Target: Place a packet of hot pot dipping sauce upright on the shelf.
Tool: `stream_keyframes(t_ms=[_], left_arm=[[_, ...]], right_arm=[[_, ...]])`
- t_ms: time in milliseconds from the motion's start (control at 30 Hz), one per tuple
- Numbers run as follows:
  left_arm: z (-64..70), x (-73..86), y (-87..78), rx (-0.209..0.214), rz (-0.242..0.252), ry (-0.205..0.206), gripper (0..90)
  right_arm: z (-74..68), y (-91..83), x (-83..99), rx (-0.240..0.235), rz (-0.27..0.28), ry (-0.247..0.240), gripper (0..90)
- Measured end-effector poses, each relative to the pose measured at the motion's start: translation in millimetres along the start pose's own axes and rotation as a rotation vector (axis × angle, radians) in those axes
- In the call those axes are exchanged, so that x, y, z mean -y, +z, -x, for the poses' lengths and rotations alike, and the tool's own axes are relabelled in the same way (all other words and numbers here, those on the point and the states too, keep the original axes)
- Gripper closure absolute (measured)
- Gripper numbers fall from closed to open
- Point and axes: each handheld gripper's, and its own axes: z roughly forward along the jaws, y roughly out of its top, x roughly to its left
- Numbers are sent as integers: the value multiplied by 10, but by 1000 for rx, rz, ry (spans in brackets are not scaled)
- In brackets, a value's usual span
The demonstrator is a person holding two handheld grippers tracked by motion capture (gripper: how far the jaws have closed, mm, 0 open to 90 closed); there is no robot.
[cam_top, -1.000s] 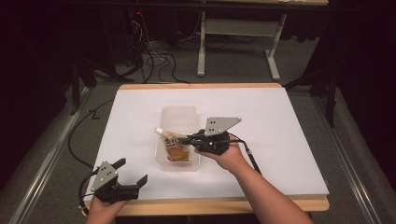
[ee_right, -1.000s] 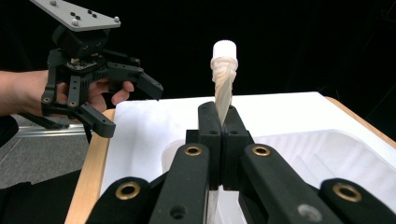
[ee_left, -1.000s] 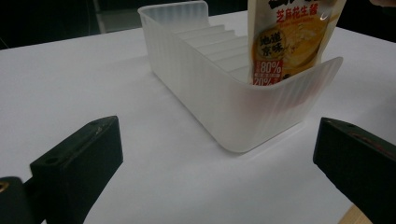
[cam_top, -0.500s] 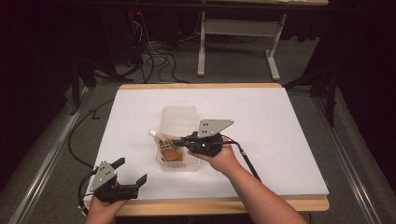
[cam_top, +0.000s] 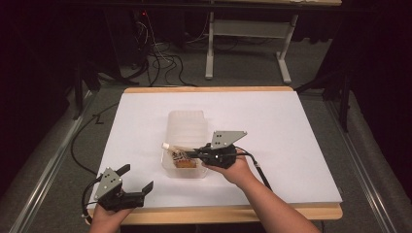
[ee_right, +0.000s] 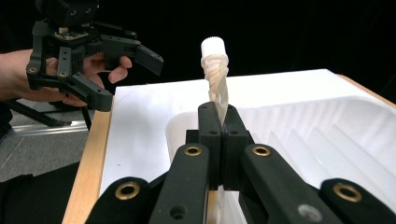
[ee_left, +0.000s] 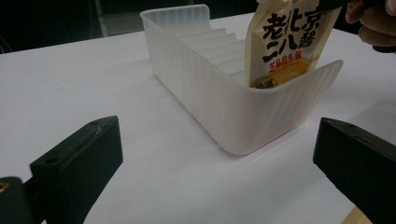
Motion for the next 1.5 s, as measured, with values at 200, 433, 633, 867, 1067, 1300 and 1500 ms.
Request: stream_keyframes(t_ms=[200,433,633,867,1067,1300,1500], left_arm=[[-15,7,19,11,-3,1,19],[-35,17,41,25,-1,-5,19],[-43,-3,121,34,-4,-9,20],[-40,-5,172,33,-15,-9,19],[-72,0,147,13,-5,-27,20],[-68,-6,113,-18,-18,-30,20],[-87,14,84,-47,-24,-50,20]], right_arm=[[-3,-84,98,5,25,46,900],[-47,-134,106,40,11,63,805],[-90,-156,74,83,-2,98,464],[-139,-304,120,164,4,105,229],[-110,-512,193,233,19,131,149],[-20,-812,355,339,28,190,107],[79,-1252,591,494,9,230,143]])
